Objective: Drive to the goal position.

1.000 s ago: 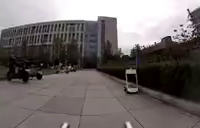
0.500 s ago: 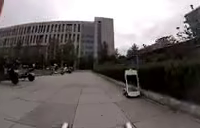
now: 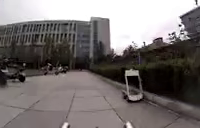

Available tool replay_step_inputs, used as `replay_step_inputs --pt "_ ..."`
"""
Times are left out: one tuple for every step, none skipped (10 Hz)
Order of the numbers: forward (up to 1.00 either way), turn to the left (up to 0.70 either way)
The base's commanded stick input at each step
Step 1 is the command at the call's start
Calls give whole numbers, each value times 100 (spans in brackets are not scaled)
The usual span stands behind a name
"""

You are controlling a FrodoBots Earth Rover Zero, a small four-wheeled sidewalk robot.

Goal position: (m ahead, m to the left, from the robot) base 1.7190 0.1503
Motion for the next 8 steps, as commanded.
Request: replay_step_inputs --pt "70 0" --pt "70 0" --pt "70 0" --pt "70 -2" --pt "70 -11" --pt "70 -13" --pt "70 -14" --pt "70 -14"
